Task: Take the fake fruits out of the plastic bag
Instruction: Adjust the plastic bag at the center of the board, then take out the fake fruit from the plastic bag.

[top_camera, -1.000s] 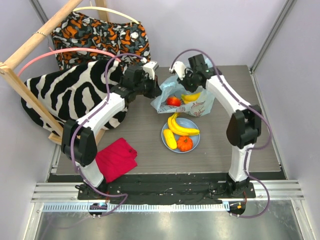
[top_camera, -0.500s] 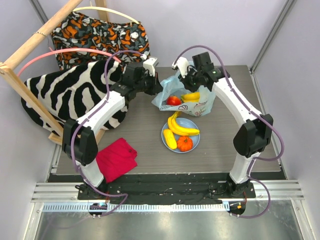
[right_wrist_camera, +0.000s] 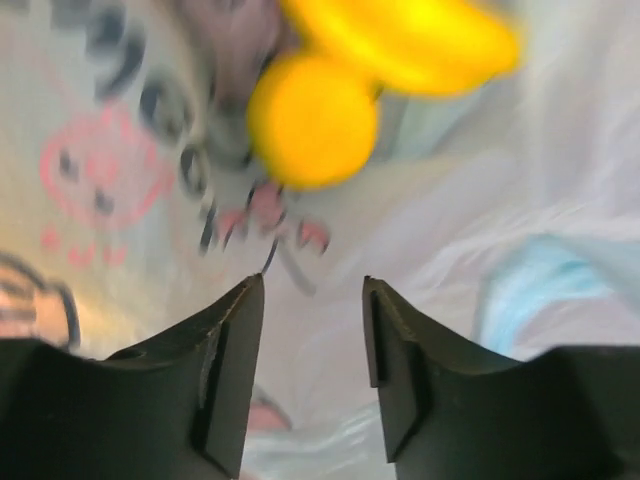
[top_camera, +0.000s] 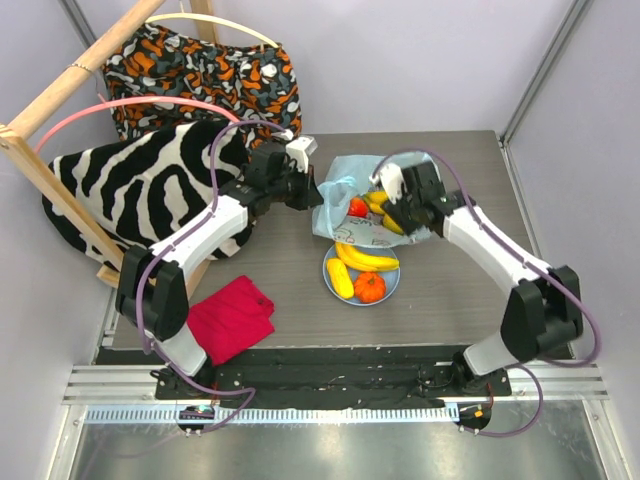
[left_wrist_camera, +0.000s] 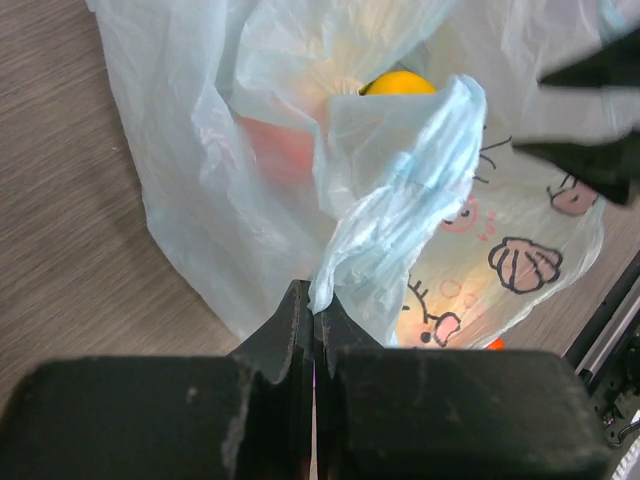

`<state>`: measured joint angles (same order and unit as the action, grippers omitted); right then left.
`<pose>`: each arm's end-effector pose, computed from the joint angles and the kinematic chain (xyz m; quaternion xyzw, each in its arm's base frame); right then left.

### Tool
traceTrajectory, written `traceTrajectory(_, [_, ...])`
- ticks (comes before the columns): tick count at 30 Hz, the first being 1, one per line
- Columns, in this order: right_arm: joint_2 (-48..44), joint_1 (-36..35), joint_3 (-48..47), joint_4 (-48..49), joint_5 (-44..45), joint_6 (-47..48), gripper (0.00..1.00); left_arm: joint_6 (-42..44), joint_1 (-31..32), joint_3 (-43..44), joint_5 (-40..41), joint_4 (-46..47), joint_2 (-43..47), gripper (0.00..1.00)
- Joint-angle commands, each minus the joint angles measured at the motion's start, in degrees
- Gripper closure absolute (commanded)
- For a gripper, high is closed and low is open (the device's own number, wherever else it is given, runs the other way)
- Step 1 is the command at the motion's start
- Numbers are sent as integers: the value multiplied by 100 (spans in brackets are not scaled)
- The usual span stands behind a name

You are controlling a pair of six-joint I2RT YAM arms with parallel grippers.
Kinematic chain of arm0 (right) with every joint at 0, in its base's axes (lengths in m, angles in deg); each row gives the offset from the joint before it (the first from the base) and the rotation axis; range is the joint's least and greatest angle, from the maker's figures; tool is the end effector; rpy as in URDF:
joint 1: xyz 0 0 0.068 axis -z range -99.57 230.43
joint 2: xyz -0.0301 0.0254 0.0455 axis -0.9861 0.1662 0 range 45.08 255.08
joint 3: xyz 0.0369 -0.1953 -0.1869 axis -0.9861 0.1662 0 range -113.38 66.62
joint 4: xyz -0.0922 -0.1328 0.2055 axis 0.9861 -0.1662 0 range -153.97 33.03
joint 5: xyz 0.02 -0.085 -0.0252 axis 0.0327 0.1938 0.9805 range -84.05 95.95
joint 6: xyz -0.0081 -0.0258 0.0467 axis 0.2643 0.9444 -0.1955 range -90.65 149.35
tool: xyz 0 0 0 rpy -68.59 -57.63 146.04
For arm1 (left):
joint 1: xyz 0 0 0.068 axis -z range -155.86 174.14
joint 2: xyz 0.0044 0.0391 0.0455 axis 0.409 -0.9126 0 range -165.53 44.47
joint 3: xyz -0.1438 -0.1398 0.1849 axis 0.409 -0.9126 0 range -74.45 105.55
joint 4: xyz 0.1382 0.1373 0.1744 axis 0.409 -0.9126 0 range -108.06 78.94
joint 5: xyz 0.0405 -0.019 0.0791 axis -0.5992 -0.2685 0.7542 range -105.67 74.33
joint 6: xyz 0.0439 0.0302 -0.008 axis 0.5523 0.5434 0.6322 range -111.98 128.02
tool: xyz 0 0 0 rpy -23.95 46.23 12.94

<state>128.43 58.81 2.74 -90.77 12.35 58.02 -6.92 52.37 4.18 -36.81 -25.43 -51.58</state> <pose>0.2858 0.1091 0.2629 -0.3867 0.8653 -0.0722 0.3107 0.3381 -0.1961 0.3035 0.1880 0.8428 -0.3250 0.3857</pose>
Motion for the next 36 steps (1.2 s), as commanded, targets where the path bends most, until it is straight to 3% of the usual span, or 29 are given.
traceTrajectory(1, [1128, 44, -1317, 614, -224, 252, 46, -123, 104, 38, -144, 215, 192, 100])
traceTrajectory(4, [1868, 176, -2337, 199, -559, 620, 48, -123, 148, 56, -144, 207, 174, 100])
traceTrajectory(11, [2756, 308, -3042, 93, -895, 1720, 41, -53, 157, -6, -109, 198, 201, 100])
traceTrajectory(18, [3635, 466, -3860, 5, -929, 2195, 30, -53, 148, -23, -100, 198, 139, 100])
traceTrajectory(22, [4249, 475, -4560, -635, -1070, 2398, 30, -53, 157, -14, -92, 172, 95, 100])
traceTrajectory(28, [4822, 510, -5362, -1743, -1122, 2521, 41, -35, 148, 100, -83, 163, 34, 100])
traceTrajectory(32, [4700, 545, -5442, -1884, -1211, 2556, 67, -53, 157, 188, -74, 180, -45, 100])
traceTrajectory(36, [4103, 537, -5609, -1884, -1465, 2302, 76, -79, 157, 284, -21, 215, -124, 100])
